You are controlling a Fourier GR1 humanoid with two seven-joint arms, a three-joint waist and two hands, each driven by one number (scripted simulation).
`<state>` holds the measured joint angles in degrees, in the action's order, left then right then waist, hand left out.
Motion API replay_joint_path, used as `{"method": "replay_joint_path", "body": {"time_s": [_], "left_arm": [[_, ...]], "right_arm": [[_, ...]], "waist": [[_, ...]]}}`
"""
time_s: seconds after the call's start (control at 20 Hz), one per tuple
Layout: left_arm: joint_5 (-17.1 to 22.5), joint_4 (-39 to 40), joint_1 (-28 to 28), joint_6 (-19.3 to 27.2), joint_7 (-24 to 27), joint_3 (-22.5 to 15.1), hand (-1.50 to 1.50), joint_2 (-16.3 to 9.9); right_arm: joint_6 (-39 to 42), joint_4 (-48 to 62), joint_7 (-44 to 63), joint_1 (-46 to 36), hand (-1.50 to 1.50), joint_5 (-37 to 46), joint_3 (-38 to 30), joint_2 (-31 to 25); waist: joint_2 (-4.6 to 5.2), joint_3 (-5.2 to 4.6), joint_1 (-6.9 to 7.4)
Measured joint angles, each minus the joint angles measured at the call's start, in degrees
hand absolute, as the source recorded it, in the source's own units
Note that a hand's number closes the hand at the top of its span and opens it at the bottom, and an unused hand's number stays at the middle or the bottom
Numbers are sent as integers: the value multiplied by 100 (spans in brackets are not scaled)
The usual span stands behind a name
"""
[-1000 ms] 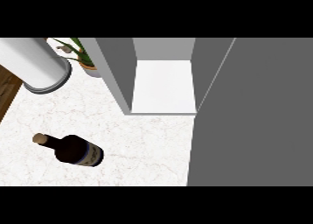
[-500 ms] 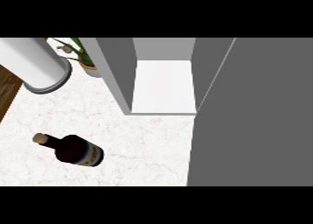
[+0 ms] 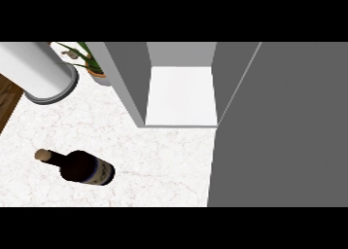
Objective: Pick up the wine, place it into the cabinet and close the cabinet
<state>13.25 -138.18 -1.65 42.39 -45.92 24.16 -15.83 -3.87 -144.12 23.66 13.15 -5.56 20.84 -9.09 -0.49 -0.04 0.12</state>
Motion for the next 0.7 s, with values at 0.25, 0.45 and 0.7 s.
{"method": "replay_joint_path", "body": {"time_s": [0.25,0.45,0.7], "left_arm": [[-3,45,-399,-407,513,-135,-150,502],[151,214,-668,-913,1155,-253,-150,972],[559,630,-865,-1423,1797,-324,-150,1342]], "right_arm": [[-21,13,-27,-18,-150,34,3,10],[74,26,-196,129,-150,45,15,-6],[186,40,-382,285,-150,44,-46,4]], "waist": [[9,-3,-4],[11,-4,-29],[22,-2,-45]]}}
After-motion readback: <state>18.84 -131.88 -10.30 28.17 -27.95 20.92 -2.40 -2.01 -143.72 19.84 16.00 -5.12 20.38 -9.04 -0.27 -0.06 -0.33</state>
